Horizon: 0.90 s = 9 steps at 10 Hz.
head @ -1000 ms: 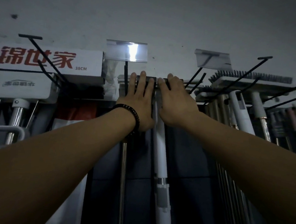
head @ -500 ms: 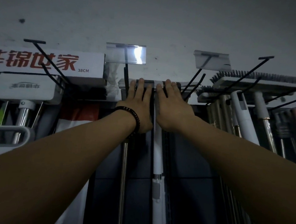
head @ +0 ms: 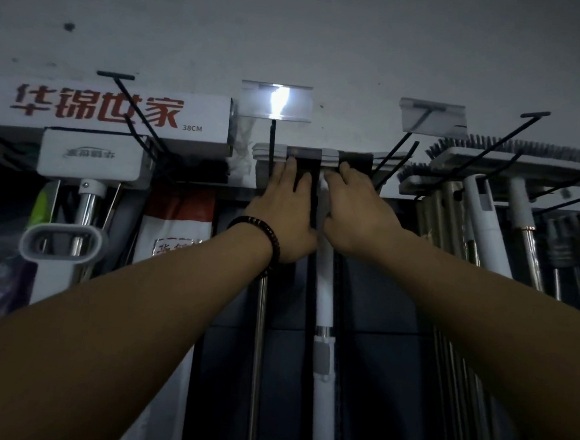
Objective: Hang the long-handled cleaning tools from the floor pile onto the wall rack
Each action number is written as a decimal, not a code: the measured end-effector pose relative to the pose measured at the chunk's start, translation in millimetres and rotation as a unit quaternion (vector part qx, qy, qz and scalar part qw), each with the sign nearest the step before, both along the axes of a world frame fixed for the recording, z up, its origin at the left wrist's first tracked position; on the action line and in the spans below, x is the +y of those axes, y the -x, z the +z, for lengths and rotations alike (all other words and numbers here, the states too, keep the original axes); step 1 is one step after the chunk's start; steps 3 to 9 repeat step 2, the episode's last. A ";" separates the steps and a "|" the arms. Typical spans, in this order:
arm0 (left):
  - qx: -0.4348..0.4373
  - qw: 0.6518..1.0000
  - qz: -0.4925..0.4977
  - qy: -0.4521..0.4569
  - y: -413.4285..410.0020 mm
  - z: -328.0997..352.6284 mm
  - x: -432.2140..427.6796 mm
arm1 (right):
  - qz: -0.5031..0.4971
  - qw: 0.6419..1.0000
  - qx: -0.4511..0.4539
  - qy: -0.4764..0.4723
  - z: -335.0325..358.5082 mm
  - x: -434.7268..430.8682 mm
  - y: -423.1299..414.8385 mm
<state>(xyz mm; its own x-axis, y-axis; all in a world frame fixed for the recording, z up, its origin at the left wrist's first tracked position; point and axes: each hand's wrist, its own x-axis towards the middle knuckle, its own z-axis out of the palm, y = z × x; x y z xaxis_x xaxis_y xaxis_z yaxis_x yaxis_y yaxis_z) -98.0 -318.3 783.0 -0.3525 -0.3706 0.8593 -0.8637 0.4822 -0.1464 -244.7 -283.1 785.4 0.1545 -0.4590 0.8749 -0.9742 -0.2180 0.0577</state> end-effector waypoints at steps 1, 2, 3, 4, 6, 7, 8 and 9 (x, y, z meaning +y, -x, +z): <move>-0.002 0.999 -0.035 -0.039 -12.2 -13.3 14.6 | 0.001 1.000 -0.022 -0.018 -10.9 11.3 -10.4; 0.025 0.996 -0.027 -0.080 -31.6 -24.3 20.9 | -0.004 0.999 -0.051 -0.010 -16.4 23.5 -23.7; 0.025 0.996 -0.027 -0.080 -31.6 -24.3 20.9 | -0.004 0.999 -0.051 -0.010 -16.4 23.5 -23.7; 0.025 0.996 -0.027 -0.080 -31.6 -24.3 20.9 | -0.004 0.999 -0.051 -0.010 -16.4 23.5 -23.7; 0.025 0.996 -0.027 -0.080 -31.6 -24.3 20.9 | -0.004 0.999 -0.051 -0.010 -16.4 23.5 -23.7; 0.025 0.996 -0.027 -0.080 -31.6 -24.3 20.9 | -0.004 0.999 -0.051 -0.010 -16.4 23.5 -23.7; 0.025 0.996 -0.027 -0.080 -31.6 -24.3 20.9 | -0.004 0.999 -0.051 -0.010 -16.4 23.5 -23.7; 0.025 0.996 -0.027 -0.080 -31.6 -24.3 20.9 | -0.004 0.999 -0.051 -0.010 -16.4 23.5 -23.7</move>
